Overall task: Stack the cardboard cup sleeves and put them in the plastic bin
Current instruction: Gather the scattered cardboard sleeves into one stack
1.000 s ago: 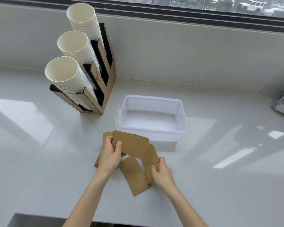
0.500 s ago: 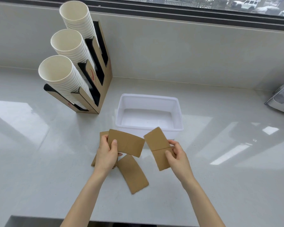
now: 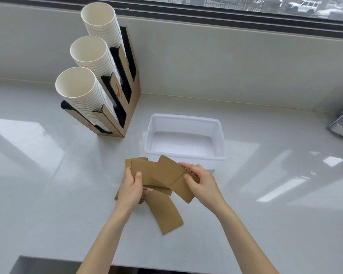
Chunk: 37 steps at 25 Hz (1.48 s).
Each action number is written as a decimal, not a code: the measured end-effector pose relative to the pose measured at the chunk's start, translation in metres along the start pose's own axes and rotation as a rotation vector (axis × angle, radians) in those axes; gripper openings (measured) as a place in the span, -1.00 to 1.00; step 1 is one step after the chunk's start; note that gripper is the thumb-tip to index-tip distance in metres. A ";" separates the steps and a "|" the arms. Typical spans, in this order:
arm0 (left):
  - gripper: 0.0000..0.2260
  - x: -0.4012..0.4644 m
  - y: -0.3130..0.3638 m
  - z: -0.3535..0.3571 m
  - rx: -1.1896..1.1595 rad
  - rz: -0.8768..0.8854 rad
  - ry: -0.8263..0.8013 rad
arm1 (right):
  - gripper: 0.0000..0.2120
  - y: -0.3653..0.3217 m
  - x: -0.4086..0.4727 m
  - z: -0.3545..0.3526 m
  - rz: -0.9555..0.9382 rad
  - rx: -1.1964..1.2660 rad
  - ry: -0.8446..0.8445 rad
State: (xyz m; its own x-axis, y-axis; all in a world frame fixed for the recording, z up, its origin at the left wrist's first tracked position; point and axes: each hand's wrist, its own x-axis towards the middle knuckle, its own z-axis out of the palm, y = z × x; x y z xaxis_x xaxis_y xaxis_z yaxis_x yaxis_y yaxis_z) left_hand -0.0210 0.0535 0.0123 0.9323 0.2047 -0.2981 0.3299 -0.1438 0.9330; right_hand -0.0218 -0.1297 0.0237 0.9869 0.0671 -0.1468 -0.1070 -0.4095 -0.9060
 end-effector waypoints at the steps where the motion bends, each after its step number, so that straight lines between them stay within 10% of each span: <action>1: -0.86 -0.001 0.001 0.001 0.002 0.002 -0.009 | -0.65 0.000 0.001 0.001 -0.001 -0.001 -0.008; 17: -0.88 0.003 -0.002 -0.010 -0.002 0.066 0.060 | -0.74 0.011 0.004 0.023 0.016 -0.209 0.098; 21: -0.86 0.005 -0.002 -0.016 0.003 0.054 0.095 | -0.43 0.033 -0.011 0.056 0.270 -0.478 -0.161; 26: -0.84 0.003 -0.002 -0.013 0.002 0.050 0.083 | -0.37 0.043 -0.020 0.086 0.266 -0.659 -0.093; 37: -0.86 0.006 -0.005 -0.017 -0.040 0.066 0.105 | -0.67 0.042 -0.015 0.055 0.280 -0.235 -0.029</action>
State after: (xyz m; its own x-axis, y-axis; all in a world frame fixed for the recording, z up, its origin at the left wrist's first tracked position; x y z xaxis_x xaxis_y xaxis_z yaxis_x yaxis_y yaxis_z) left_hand -0.0199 0.0714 0.0094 0.9305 0.2963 -0.2155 0.2605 -0.1216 0.9578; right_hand -0.0482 -0.0977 -0.0342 0.9192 -0.0531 -0.3901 -0.3384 -0.6129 -0.7140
